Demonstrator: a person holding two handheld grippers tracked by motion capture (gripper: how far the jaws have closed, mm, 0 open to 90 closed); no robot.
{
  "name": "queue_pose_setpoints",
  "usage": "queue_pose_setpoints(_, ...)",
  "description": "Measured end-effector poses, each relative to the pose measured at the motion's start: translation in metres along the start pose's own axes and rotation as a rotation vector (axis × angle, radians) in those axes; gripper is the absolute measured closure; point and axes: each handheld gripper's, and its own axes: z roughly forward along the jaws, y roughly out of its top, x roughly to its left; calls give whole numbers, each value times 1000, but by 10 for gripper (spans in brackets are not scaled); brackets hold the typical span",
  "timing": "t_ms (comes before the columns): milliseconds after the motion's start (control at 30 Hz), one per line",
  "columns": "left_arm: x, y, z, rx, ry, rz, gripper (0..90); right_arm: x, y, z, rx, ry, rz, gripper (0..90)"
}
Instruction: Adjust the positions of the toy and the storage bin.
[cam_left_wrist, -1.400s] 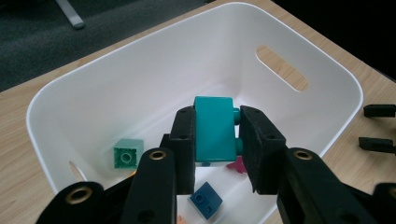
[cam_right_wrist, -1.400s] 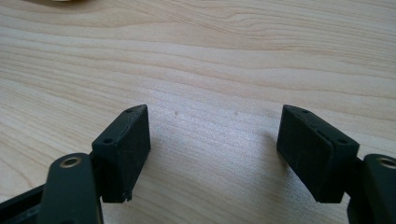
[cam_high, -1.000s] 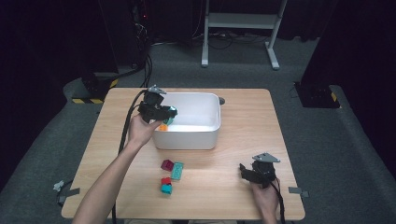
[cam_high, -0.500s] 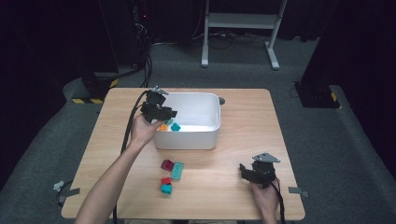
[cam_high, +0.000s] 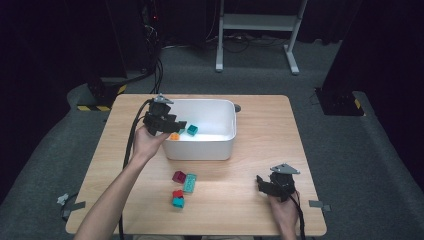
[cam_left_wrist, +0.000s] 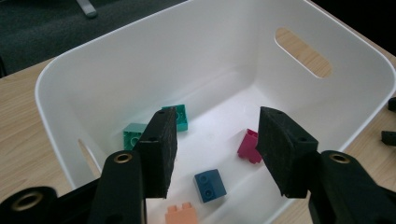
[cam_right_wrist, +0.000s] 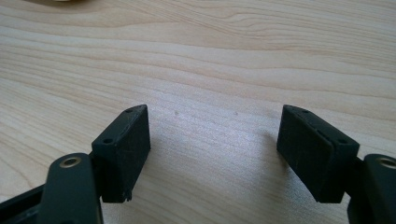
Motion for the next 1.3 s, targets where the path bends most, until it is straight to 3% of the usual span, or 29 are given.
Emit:
queue_pose_setpoints(400, -1, -20, -28, -38, 7, 7, 460, 0, 0, 0, 0, -1, 0, 257)
queue_pose_setpoints(667, -7, -41, -39, -40, -11, 9, 454, 0, 0, 0, 1, -1, -1, 257)
queue_pose_setpoints(867, -13, -59, -42, -35, -11, 14, 446, 0, 0, 0, 1, -1, -1, 257)
queue_pose_setpoints(1300, -16, -90, -40, -19, -29, -22, 441, 0, 0, 0, 1, -1, -1, 257)
